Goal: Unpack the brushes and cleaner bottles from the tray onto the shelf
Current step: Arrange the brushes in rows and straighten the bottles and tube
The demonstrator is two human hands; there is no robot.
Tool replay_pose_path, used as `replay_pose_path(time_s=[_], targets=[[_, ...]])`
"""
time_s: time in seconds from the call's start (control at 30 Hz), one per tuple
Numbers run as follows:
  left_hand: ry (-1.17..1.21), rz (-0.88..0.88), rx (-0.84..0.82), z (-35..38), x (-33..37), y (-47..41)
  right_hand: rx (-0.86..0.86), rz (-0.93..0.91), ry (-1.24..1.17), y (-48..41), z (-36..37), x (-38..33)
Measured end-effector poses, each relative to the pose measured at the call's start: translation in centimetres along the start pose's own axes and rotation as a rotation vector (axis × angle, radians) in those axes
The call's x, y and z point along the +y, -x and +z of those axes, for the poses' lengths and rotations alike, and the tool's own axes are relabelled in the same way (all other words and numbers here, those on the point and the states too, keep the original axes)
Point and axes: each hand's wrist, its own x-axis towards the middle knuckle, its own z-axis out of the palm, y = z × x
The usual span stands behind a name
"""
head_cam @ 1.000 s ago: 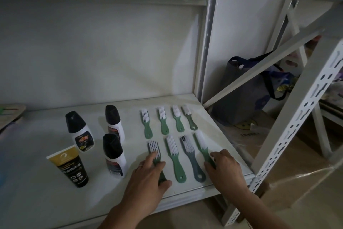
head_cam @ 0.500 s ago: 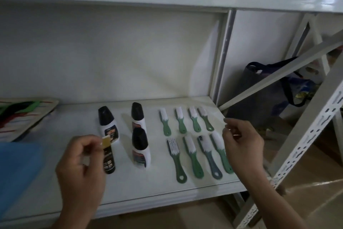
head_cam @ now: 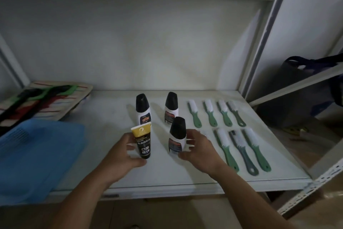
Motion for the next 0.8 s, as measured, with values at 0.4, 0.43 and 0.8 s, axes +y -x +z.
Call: replay_pose_path(time_s=[0.4,0.43,0.8], targets=[[0.079,0.120,-0.056,0.5,0.7,-2.3,0.060,-0.031,0.077,0.1,1.3,-0.7],[0.081,0.124,-0.073,0.7,0.7,-2.4,0.071,-0.036,0.091,0.3,1.4,-0.7],[0.070,0.114,-0.108,1.0,0.4,-2.6,0.037,0.009,-0.100,0.0,2.3,-0.4]])
